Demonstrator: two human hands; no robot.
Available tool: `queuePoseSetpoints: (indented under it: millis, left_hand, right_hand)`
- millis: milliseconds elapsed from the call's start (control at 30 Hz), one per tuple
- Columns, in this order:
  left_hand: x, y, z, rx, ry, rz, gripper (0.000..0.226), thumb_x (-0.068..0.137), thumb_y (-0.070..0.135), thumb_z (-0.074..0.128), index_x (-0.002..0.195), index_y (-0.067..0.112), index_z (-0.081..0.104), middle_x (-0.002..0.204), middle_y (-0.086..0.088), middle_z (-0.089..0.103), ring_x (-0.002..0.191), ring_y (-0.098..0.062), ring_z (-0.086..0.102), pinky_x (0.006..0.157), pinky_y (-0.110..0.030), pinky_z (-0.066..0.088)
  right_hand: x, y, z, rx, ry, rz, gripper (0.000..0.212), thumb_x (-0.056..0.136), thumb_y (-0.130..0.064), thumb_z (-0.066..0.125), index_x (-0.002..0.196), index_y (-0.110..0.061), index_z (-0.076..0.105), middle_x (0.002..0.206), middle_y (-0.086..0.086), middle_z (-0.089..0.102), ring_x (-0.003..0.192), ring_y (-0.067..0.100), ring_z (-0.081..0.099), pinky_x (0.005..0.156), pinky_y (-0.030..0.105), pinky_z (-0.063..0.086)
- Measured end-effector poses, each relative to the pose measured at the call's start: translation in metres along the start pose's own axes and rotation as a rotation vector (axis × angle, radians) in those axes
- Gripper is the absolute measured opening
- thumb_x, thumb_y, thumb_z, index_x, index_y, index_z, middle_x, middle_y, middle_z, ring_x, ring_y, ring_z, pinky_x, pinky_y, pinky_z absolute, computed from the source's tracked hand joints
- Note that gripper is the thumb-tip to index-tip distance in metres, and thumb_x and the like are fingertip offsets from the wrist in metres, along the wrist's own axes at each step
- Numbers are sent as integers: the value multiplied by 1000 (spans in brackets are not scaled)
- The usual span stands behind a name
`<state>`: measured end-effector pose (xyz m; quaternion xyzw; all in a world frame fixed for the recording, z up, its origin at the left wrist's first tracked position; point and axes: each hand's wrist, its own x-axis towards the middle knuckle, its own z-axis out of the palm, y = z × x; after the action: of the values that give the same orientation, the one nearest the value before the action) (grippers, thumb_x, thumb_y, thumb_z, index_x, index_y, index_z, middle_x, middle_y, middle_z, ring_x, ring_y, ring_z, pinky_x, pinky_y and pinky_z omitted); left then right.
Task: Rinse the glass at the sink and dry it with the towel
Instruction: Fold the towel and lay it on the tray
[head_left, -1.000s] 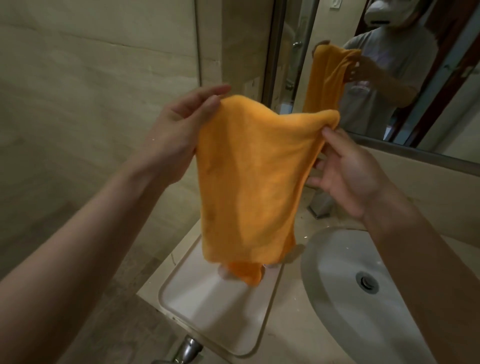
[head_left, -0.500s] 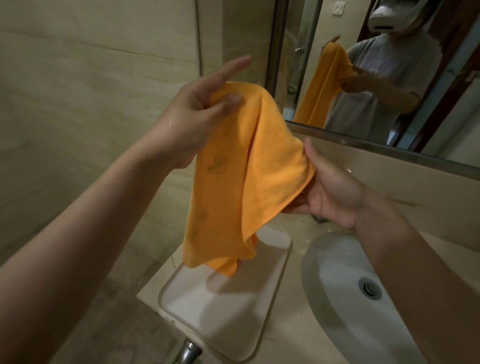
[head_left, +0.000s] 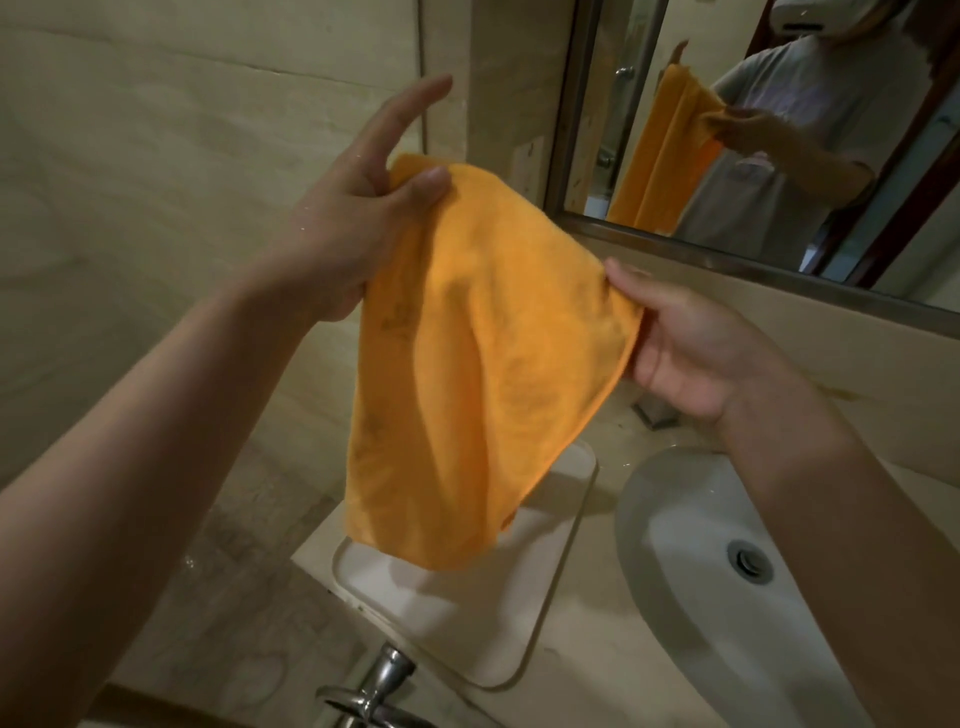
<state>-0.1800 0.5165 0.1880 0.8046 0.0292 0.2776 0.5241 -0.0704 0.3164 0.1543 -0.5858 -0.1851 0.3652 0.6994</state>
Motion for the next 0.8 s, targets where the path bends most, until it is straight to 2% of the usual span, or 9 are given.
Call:
queuePoseSetpoints:
  millis: [67,133,167,233,333,500,600,700,800]
  left_hand:
    - [-2,-3,-4,-3,-3,-4,44,98,17,44,128,48,34,106,2,46,61,-1,50,51,-13,46]
    - [-4,-5,-5,-11,-15,-7,45,97,17,45,128,48,34,95,6,45,65,-4,49,51,-14,47]
    - [-6,-7,-5,-14,-21,-8,45,97,18,46,127,49,35,98,5,47,68,-5,50,54,-16,48]
    - [-9,-11,-7,-2,-29,-12,44,95,22,50,123,54,37,124,-1,45,86,-10,51,66,-24,49]
    - [-18,-14,-9,-13,-72,-35,45,87,31,57,117,60,39,146,-1,28,97,-13,49,69,-25,49]
    - [-41,-33,-5,-131,-139,-278,58,87,27,52,130,57,28,119,1,37,79,-11,51,54,-20,51]
    - [-49,-47,2,-193,-88,-485,49,92,35,44,134,55,29,115,6,36,93,-15,49,65,-26,49]
    - [-48,-51,8,-199,-1,-493,30,97,37,39,122,52,45,121,6,39,104,-16,46,74,-29,45]
    - [-47,-46,7,-199,14,-401,29,97,31,42,114,54,48,109,12,42,97,-15,48,75,-30,47]
  right_hand:
    - [1,-2,2,69,-9,-39,21,83,-20,56,102,-15,63,90,2,63,79,12,63,71,26,57]
    - [2,-1,5,196,-12,-47,40,71,-13,61,111,-8,60,95,6,62,85,15,63,77,29,56]
    - [3,0,6,259,2,-46,45,67,-10,62,113,-6,58,95,7,62,84,16,64,77,29,57]
    - [4,1,8,340,46,-53,50,65,-3,63,114,-4,55,93,9,63,78,16,67,73,28,59]
    - [5,3,7,351,123,-54,36,72,6,60,107,-5,56,94,10,61,79,17,66,70,31,60]
    - [7,12,3,289,174,-8,25,78,0,60,94,-19,59,97,5,54,84,19,57,63,39,59]
    - [6,16,6,288,165,-12,21,77,-15,64,97,-20,62,100,4,56,88,20,57,70,38,57]
    - [6,15,9,265,165,-46,10,84,-21,59,93,-22,64,104,3,54,92,20,56,65,33,54]
    - [9,14,3,240,191,-102,13,86,-15,57,92,-24,63,103,2,53,92,18,55,67,30,51]
